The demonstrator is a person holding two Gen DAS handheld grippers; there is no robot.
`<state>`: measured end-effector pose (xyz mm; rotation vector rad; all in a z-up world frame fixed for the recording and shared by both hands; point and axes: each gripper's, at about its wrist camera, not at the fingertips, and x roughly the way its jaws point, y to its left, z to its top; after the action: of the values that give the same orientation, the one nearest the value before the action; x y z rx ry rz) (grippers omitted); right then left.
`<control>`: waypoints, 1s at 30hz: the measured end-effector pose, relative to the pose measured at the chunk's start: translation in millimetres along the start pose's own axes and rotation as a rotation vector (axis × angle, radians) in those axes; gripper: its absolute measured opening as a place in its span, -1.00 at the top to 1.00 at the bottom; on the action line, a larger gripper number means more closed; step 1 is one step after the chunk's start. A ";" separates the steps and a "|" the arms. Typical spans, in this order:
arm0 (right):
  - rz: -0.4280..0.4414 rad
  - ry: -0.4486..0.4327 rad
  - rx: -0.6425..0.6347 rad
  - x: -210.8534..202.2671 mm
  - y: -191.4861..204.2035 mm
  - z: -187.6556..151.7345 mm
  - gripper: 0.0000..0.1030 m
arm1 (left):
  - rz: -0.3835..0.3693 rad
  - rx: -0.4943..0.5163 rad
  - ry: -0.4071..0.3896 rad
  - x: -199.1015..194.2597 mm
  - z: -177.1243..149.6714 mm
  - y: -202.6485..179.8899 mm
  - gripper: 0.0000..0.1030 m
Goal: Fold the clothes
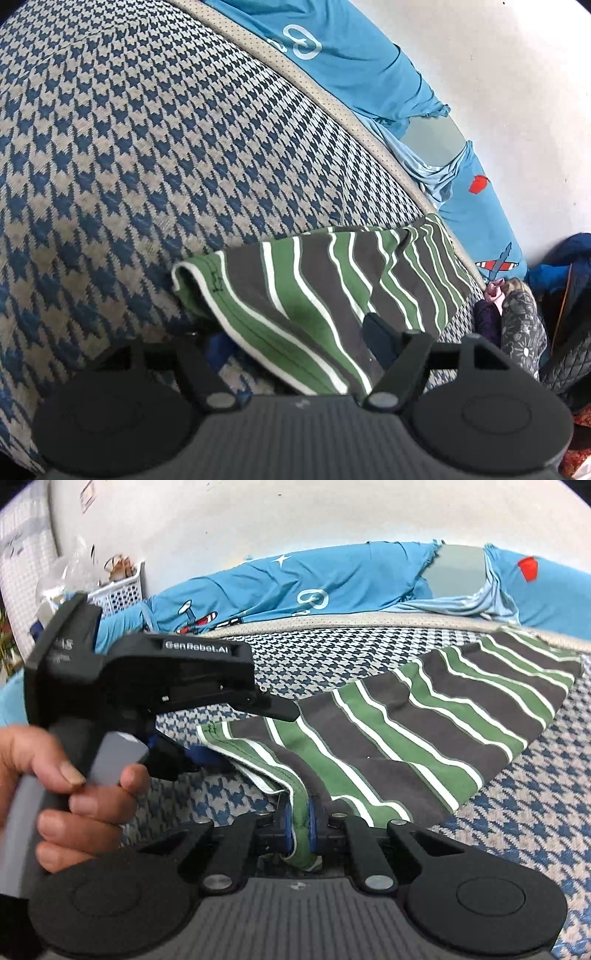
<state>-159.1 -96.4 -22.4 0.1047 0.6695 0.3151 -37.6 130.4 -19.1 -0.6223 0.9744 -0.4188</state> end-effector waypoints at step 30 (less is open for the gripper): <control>0.187 0.003 -0.018 44.6 50.7 44.2 0.82 | 0.122 0.130 -0.177 -17.2 64.6 -7.0 0.89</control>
<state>-111.4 -33.9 -4.4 0.1505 0.6611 0.5014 8.9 154.4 22.9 -0.4710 0.8049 -0.3104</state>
